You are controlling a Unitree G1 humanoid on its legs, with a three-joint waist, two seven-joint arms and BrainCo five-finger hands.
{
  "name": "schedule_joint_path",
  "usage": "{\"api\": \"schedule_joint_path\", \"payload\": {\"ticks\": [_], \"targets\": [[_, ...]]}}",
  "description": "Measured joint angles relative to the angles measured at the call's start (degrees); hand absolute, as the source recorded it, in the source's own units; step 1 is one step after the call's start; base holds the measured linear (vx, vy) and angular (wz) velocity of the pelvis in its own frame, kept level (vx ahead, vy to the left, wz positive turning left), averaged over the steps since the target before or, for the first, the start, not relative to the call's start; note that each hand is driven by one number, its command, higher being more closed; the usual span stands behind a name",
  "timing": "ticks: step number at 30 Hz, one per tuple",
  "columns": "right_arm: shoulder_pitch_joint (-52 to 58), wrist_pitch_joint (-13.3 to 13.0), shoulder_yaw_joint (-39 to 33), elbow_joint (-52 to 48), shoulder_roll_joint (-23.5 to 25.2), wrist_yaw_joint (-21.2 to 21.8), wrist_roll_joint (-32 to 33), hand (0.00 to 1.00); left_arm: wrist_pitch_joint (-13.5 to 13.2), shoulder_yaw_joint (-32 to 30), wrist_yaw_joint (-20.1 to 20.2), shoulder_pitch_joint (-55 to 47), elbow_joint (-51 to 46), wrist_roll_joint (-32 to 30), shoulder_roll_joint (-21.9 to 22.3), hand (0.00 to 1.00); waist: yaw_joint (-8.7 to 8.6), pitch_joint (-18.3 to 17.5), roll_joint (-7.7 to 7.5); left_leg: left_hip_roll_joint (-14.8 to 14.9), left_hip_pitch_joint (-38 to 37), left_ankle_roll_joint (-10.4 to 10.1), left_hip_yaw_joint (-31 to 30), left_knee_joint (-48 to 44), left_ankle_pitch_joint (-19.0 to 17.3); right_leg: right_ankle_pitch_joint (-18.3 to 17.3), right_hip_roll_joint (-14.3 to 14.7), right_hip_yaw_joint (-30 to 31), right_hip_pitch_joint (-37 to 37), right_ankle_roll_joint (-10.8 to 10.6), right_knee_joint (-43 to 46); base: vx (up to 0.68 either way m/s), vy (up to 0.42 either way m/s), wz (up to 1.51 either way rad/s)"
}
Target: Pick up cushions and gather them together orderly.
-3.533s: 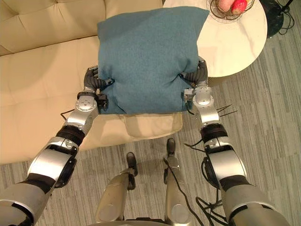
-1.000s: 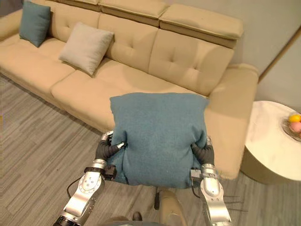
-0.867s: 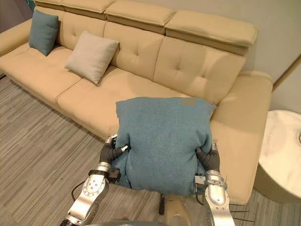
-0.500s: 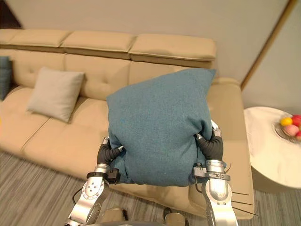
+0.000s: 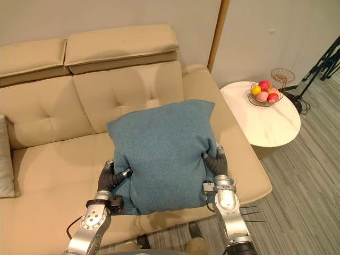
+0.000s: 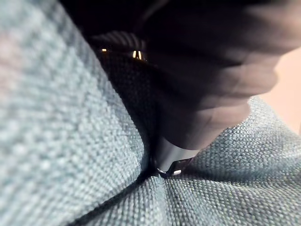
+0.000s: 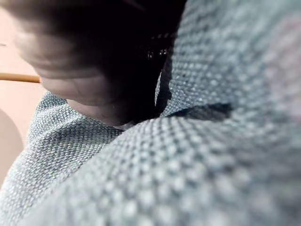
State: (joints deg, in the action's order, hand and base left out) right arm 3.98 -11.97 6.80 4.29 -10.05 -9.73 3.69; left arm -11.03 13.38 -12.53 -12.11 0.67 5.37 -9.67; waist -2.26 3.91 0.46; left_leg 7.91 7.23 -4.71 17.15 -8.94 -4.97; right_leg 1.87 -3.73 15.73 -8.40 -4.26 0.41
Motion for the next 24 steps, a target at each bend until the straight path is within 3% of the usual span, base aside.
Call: {"api": "schedule_joint_path", "payload": {"ticks": [4, 7, 11, 15, 18, 22, 23, 24], "targets": [[-7.24, 0.04, 0.42, 5.95, -0.28, -2.29, -4.22, 1.00, 0.01, -0.25, -2.56, 6.87, 4.63, -1.06, -0.06, 1.00, 0.15, 0.28, 0.61, -0.25, 4.52, -0.06, -1.57, 3.20, 3.85, 3.01, -0.05, -1.83, -4.05, 0.35, -2.29, -0.13, -0.082, 0.18], [-17.92, 1.22, 0.80, 11.63, -0.29, -5.71, -6.78, 1.00, 0.05, -1.65, -5.84, 15.76, 8.07, -1.55, -0.15, 1.00, 0.72, 3.78, 1.30, -0.56, 8.22, 0.17, -2.17, 4.69, 6.65, 5.77, -0.08, -2.87, -7.44, 0.14, -3.74, -0.20, -0.061, 0.12], [-36.46, 3.62, -0.33, 18.22, -0.74, -11.77, -8.83, 1.00, 1.25, -3.14, -11.80, 36.52, 14.05, -1.56, -4.24, 1.00, 3.44, 9.10, 1.25, -0.07, 15.52, 0.27, -3.19, 5.07, 10.50, 9.22, 0.60, -3.95, -14.37, 0.01, -3.81, -0.22, -0.056, 0.11], [-52.56, 4.58, -4.65, 21.62, -0.90, -16.41, -9.70, 1.00, 1.31, -4.66, -15.99, 57.53, 21.57, -1.54, -8.21, 1.00, 4.55, 13.30, 1.15, 0.14, 18.65, 0.26, -5.23, 6.50, 13.48, 10.69, 1.06, -5.85, -17.10, 0.23, -3.70, -0.20, -0.052, 0.22], [-67.38, 4.52, -8.15, 27.83, -1.68, -19.58, -10.80, 1.00, 1.20, -5.96, -17.75, 75.05, 30.23, -1.58, -11.48, 1.00, 4.53, 16.34, 1.04, -0.18, 20.47, 0.38, -6.83, 9.54, 16.99, 11.93, 1.10, -7.13, -19.50, 0.23, -3.77, -0.12, -0.019, 0.20], [-81.62, 4.55, -11.50, 38.59, -1.90, -22.42, -10.86, 1.00, 1.21, -8.20, -18.81, 92.10, 42.98, -1.60, -11.63, 1.00, 4.44, 16.73, 1.07, -0.44, 22.52, 0.43, -9.07, 14.35, 20.63, 13.41, 1.21, -9.40, -21.37, 0.34, -6.07, -0.08, 0.008, 0.24], [-84.13, 4.53, -11.52, 40.73, -2.66, -22.86, -10.67, 0.00, 1.21, -8.96, -18.87, 94.39, 44.70, -1.54, -11.74, 0.00, 4.52, 16.94, 1.04, -0.42, 23.27, 0.49, -9.43, 14.36, 20.75, 13.41, 1.27, -9.71, -21.91, 0.34, -6.08, -0.03, 0.020, 0.19], [-88.28, 4.53, -11.53, 44.39, -3.11, -22.88, -10.14, 0.00, 1.20, -9.79, -19.16, 97.41, 47.22, -1.46, -12.21, 0.00, 4.65, 18.16, 1.09, -0.46, 23.62, 0.55, -9.70, 14.36, 20.89, 13.42, 1.22, -10.02, -22.11, 0.35, -6.08, -0.03, 0.031, 0.17]]}}
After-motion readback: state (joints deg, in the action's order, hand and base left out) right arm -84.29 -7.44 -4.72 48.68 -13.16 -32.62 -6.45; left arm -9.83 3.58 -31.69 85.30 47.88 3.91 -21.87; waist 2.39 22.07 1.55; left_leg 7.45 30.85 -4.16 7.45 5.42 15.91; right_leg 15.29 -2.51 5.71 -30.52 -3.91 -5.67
